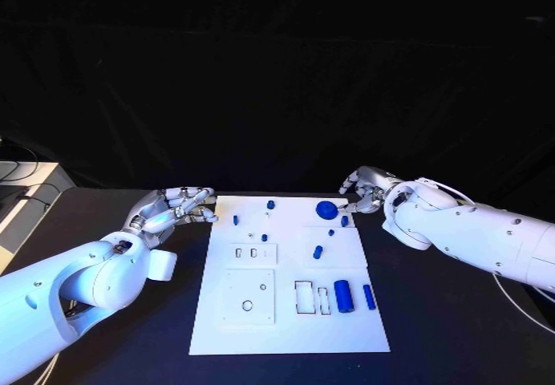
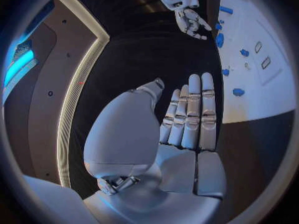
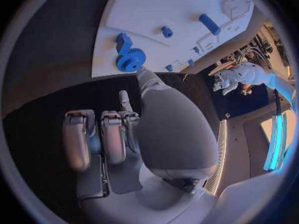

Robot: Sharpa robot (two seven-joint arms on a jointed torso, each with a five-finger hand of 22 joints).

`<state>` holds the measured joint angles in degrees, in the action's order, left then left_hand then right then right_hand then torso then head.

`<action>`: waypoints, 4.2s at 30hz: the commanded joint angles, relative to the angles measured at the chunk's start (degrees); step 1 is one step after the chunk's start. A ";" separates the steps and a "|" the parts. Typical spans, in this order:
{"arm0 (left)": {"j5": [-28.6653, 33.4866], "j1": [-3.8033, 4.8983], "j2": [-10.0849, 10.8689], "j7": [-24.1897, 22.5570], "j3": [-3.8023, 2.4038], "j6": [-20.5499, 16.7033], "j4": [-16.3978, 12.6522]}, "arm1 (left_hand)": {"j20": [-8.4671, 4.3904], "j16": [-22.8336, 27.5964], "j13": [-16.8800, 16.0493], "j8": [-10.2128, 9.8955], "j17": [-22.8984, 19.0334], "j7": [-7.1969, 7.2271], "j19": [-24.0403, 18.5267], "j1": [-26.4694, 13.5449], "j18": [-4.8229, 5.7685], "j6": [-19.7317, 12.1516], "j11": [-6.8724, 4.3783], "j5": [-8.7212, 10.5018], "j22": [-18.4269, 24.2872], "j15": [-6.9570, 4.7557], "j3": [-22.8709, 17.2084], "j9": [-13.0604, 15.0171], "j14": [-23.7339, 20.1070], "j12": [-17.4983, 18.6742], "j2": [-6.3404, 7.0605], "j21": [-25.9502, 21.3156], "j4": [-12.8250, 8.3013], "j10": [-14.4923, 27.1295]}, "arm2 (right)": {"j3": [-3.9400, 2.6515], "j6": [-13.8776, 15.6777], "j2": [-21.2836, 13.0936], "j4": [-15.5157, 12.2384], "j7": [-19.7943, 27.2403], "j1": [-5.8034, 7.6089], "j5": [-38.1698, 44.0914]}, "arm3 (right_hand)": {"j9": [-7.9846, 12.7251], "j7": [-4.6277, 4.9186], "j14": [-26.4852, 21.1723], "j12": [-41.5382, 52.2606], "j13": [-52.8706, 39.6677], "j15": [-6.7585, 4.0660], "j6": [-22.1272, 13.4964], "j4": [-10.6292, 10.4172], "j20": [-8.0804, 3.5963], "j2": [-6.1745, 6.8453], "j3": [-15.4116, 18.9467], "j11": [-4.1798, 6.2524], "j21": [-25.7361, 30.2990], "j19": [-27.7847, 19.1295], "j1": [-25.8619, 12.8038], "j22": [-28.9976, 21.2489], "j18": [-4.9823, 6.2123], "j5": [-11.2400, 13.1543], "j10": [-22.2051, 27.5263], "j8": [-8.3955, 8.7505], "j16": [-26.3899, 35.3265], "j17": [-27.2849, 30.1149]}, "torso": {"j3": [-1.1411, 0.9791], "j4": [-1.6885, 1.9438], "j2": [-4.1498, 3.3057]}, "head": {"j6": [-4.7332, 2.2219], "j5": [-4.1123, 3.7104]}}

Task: Assemble the parts on the task board

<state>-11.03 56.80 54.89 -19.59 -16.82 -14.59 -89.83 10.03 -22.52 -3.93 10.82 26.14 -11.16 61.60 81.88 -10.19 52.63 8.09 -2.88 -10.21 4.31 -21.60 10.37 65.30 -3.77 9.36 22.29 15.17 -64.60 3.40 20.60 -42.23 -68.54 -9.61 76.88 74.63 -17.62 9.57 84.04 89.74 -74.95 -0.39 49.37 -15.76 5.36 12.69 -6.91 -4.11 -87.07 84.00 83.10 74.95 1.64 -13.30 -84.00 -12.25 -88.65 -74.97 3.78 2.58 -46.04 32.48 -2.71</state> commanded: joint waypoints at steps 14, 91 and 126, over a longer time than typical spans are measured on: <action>-0.07 0.00 -0.23 -0.90 -0.05 1.06 0.17 | -0.10 -0.19 -0.08 -0.19 0.14 -0.15 -0.38 0.05 -0.15 -0.46 -0.15 -0.07 -0.07 0.06 0.10 -0.05 -0.43 0.03 0.34 0.38 -0.33 0.16 | 0.17 -1.30 4.23 3.93 -2.89 -1.11 0.26 | 0.10 0.04 5.27 0.26 -15.05 0.80 -0.51 -0.69 0.78 -0.89 1.12 -0.68 -1.30 5.13 1.40 13.05 -1.14 -2.28 -6.00 -1.25 -0.62 -11.73 | 0.09 0.06 -0.13 | 0.40 0.08; -0.74 -0.02 -0.11 -0.27 -0.04 1.02 0.54 | -0.07 -0.30 -0.08 -0.18 0.56 -0.48 -0.52 -0.12 -0.14 -0.37 0.04 -0.07 -0.18 0.15 0.09 0.05 -0.55 0.08 0.22 0.59 -0.36 0.34 | 0.44 9.87 6.00 -6.02 -4.86 -1.90 15.65 | 1.15 -0.85 5.68 0.26 -15.05 0.18 4.17 0.08 0.32 -0.58 -10.85 0.14 -2.93 6.00 1.41 15.05 -1.64 -6.01 -6.00 -2.11 -1.09 -13.74 | 0.21 0.22 0.03 | 0.61 0.22; -1.02 -0.03 -0.87 -0.23 -0.04 1.45 0.97 | -0.06 -0.33 -0.11 -0.12 0.68 -0.52 -0.56 -0.12 -0.14 -0.23 0.04 -0.07 -0.21 0.16 0.05 0.10 -0.59 0.01 0.16 0.65 -0.39 0.21 | 1.05 13.22 17.44 1.93 -5.89 -5.65 19.76 | 1.16 -0.89 5.64 0.26 -15.05 0.14 4.42 0.40 0.29 -0.38 -11.83 0.17 -2.93 6.00 1.32 15.05 -1.64 -5.15 -6.00 -1.82 -1.05 -13.59 | 0.31 0.37 -0.26 | 0.75 0.71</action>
<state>-11.76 56.75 54.18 -19.47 -16.81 -14.25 -88.82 9.82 -22.52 -3.99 10.82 26.72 -11.37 61.40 81.88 -10.19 52.43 8.09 -2.88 -10.34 4.52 -21.59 10.38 65.10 -3.77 9.36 22.68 15.17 -64.61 4.21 33.21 -25.12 -66.58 -15.45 71.74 93.60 -16.42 8.76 84.04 89.88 -74.90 0.01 53.26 -15.31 5.76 11.76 -18.31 -4.39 -89.69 84.00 84.53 74.93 0.39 -18.81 -84.10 -14.03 -89.54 -74.92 4.11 2.94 -46.32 33.13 -2.08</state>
